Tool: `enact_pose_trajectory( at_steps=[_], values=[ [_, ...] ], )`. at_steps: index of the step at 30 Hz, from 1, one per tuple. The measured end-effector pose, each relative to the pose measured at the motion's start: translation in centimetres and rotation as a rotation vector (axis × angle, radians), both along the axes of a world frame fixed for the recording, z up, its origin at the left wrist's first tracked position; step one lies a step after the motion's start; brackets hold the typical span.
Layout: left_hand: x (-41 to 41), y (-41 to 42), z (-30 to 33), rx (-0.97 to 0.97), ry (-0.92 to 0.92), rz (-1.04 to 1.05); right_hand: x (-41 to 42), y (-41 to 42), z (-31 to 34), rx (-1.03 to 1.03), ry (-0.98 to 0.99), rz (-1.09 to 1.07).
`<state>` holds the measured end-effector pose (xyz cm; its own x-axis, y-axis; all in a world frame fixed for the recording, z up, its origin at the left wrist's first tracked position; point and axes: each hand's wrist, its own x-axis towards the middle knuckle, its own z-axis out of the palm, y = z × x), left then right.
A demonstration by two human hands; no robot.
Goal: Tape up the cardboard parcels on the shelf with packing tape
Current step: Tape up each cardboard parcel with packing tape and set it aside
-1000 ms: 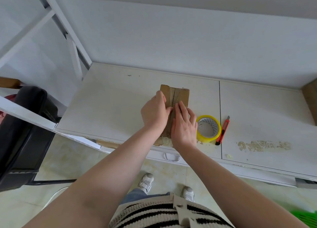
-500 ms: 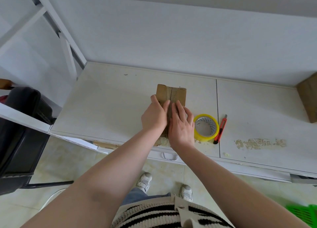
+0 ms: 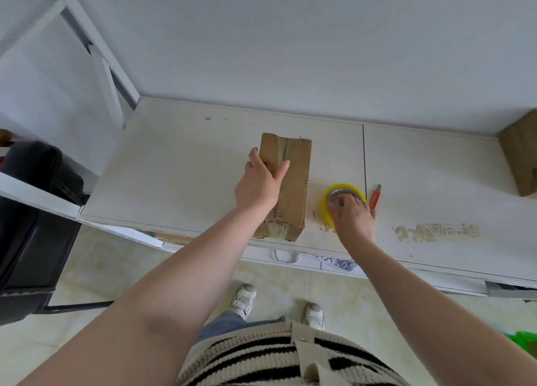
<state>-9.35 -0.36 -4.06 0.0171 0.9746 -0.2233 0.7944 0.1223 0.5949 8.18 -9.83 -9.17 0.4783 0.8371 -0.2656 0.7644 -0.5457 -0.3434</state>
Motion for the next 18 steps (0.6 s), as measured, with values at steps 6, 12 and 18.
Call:
enact_pose_trajectory(
  at_steps=[6,12,18],
  values=[
    [0.2,0.0,0.2,-0.026,-0.009,-0.016,-0.1,0.1,0.8,-0.060,-0.192,0.219],
    [-1.3,0.6,0.8,-0.051,-0.125,0.004,1.7,0.5,6.8,0.297,0.150,0.004],
    [-1.3,0.4,1.7,-0.100,-0.333,0.011,1.2,0.6,13.0,0.409,0.359,0.266]
  ],
)
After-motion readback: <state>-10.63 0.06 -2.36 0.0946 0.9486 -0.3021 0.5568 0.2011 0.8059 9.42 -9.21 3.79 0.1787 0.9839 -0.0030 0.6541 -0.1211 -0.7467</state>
